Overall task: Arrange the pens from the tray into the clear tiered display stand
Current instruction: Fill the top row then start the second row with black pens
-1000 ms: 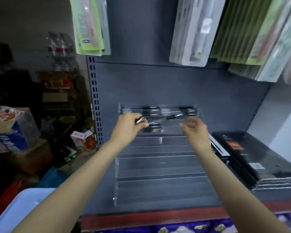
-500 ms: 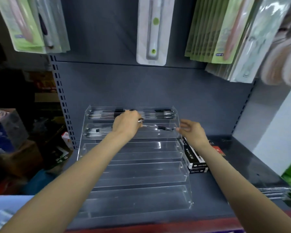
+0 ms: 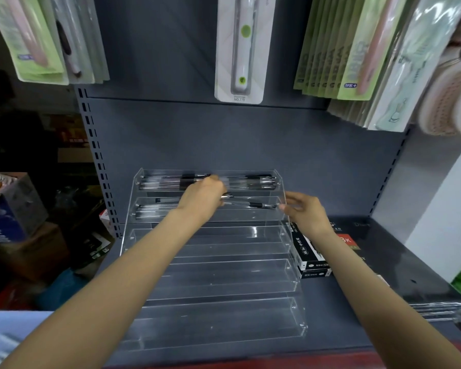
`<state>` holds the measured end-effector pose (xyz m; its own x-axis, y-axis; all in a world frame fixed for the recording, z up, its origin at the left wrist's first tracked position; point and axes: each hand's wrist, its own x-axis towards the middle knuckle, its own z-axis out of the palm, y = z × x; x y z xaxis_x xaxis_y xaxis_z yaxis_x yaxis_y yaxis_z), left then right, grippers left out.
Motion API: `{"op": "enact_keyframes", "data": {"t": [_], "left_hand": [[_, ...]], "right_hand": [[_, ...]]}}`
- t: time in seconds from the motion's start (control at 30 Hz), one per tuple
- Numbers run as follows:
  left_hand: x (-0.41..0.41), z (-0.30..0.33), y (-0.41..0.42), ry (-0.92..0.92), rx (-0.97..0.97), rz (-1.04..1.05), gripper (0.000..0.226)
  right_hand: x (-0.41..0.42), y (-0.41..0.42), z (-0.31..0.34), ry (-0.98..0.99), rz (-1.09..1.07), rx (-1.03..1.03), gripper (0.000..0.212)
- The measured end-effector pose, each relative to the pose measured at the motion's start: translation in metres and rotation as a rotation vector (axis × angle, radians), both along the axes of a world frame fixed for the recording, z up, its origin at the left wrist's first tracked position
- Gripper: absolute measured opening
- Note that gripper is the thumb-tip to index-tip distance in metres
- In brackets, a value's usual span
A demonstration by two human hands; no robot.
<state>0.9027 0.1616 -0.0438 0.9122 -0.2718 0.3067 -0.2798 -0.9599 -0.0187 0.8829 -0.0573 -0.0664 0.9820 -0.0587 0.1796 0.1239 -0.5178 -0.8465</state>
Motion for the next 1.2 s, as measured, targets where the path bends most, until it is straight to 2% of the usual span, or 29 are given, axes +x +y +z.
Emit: {"op": "enact_keyframes", "data": {"t": [0.13,0.27,0.37,0.47,0.57,0.63,0.7,0.8,1.0,1.2], "left_hand": [[0.0,0.0,0.001,-0.01,0.005,-0.031,0.02],[0.0,-0.001,0.001,0.0,-0.126,-0.069,0.025],[-0.004,-0.001,-0.005,0.081,-0.241,-0.182,0.033],[-0.006,-0.001,-0.016,0.103,-0.233,-0.309,0.04],[-0.005,-0.001,-0.022,0.02,-0.231,-0.311,0.016],[-0.001,-0.001,-0.021,0.047,-0.229,-0.309,0.014],[0.003,-0.001,-0.024,0.071,-0.318,-0.293,0.024],[0.007,0.0,-0.033,0.083,-0.423,-0.242,0.017],[0.015,-0.004,-0.055,0.122,-0.363,-0.207,0.015],[0.017,0.005,-0.031,0.203,-0.226,-0.178,0.019]], "right_hand": [[-0.002,0.001,-0.001,0.011,-0.013,-0.003,0.04],[-0.003,0.002,-0.001,0.013,-0.021,-0.001,0.04],[-0.004,0.002,0.0,0.022,-0.024,0.0,0.039],[-0.005,0.003,0.0,0.023,-0.023,0.006,0.039],[-0.005,0.003,0.0,0.025,-0.019,0.017,0.04],[-0.006,0.003,0.0,0.026,-0.017,0.021,0.04],[-0.006,0.003,0.0,0.027,-0.014,0.026,0.04],[-0.005,0.002,0.0,0.023,-0.018,0.025,0.039],[-0.003,-0.001,0.0,0.024,-0.014,-0.011,0.04],[-0.001,-0.001,-0.002,0.042,-0.024,0.029,0.041]]}}
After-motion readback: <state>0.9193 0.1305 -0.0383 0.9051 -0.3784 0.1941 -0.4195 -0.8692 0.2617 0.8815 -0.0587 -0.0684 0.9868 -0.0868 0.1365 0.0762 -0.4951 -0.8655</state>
